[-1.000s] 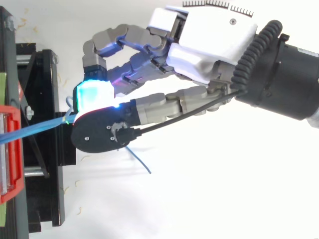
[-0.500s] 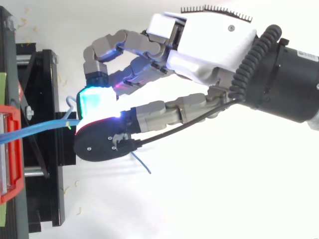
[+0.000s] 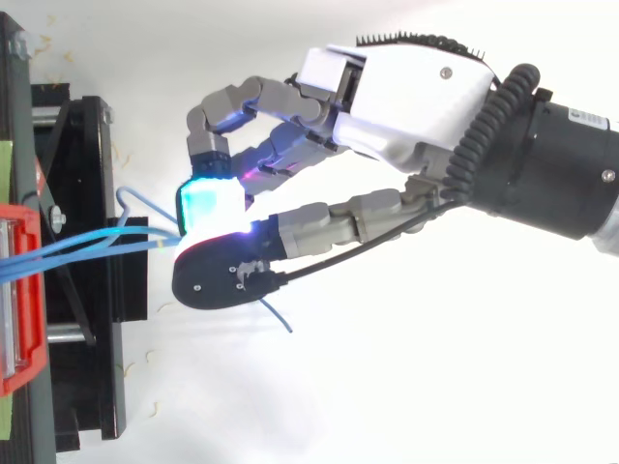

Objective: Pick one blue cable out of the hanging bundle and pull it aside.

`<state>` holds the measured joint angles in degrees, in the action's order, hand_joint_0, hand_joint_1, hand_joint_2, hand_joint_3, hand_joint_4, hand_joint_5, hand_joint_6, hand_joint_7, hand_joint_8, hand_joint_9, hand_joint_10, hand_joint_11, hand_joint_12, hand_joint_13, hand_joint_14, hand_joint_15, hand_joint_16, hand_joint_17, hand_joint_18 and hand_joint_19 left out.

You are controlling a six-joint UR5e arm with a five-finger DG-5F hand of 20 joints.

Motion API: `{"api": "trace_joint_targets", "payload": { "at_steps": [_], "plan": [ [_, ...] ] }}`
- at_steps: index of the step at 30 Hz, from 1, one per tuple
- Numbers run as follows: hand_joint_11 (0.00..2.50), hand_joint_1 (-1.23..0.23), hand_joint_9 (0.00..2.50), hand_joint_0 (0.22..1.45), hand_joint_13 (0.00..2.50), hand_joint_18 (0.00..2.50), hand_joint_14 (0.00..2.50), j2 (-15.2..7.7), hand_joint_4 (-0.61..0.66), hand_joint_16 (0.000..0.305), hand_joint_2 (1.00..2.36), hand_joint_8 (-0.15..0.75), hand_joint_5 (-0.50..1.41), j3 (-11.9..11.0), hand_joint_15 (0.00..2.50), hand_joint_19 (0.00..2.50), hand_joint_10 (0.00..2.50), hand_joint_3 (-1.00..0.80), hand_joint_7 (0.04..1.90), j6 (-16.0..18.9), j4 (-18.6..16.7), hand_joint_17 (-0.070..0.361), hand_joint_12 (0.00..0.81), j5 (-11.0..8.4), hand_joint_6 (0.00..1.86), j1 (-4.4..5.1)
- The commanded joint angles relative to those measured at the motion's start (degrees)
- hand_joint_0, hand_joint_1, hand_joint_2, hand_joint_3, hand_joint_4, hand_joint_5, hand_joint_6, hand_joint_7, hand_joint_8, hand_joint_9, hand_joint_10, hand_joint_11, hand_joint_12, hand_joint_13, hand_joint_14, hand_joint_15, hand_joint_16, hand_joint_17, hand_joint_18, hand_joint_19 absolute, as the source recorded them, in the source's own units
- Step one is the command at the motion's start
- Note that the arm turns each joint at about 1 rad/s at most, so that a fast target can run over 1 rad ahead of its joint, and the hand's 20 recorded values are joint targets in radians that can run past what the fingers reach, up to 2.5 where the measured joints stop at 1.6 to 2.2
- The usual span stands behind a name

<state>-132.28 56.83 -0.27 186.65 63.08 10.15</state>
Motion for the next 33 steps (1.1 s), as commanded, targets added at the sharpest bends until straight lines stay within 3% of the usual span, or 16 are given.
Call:
{"api": "trace_joint_targets", "payload": {
  "at_steps": [1, 4, 10, 19, 26, 33],
  "plan": [
    [0.74, -0.68, 1.11, 0.59, 0.78, 0.57, 0.01, 0.0, 0.08, 0.070, 1.07, 0.364, -0.13, 0.0, 0.42, 0.43, 0.01, 0.16, 1.53, 0.0, 1.4, 0.157, 0.472, 0.46, 0.88, 0.14],
    [0.80, -0.68, 1.13, 0.59, 0.79, 0.58, 0.01, 0.0, 0.08, 0.069, 1.05, 0.371, -0.13, 0.0, 0.43, 0.43, 0.02, 0.16, 1.53, 0.2, 4.1, 0.156, 0.471, 2.22, 0.88, 0.23],
    [0.82, -0.69, 1.14, 0.60, 0.79, 0.59, 0.01, 0.0, 0.09, 0.069, 1.02, 0.371, -0.13, 0.0, 0.43, 0.44, 0.02, 0.17, 1.52, 0.2, 4.8, 0.156, 0.471, 4.33, 0.88, 0.23],
    [0.78, -0.69, 1.12, 0.60, 0.80, 0.60, 0.01, 0.0, 0.09, 0.069, 1.00, 0.370, -0.13, 0.2, 0.43, 0.45, 0.01, 0.17, 1.52, -0.1, 4.8, 0.154, 0.468, 4.24, 0.88, 0.23],
    [0.75, -0.69, 1.10, 0.60, 0.80, 0.61, 0.01, 0.0, 0.09, 0.069, 1.00, 0.372, -0.13, 4.9, 0.43, 0.45, 0.02, 0.18, 1.53, 1.1, 3.5, 0.154, 0.470, 4.33, 0.88, 0.23],
    [0.75, -0.69, 1.09, 0.60, 0.80, 0.62, 0.01, 0.0, 0.10, 0.069, 1.00, 0.371, -0.13, 4.9, 0.43, 0.46, 0.02, 0.19, 1.54, 4.4, 0.6, 0.155, 0.470, 4.33, 0.88, -0.04]
  ]
}}
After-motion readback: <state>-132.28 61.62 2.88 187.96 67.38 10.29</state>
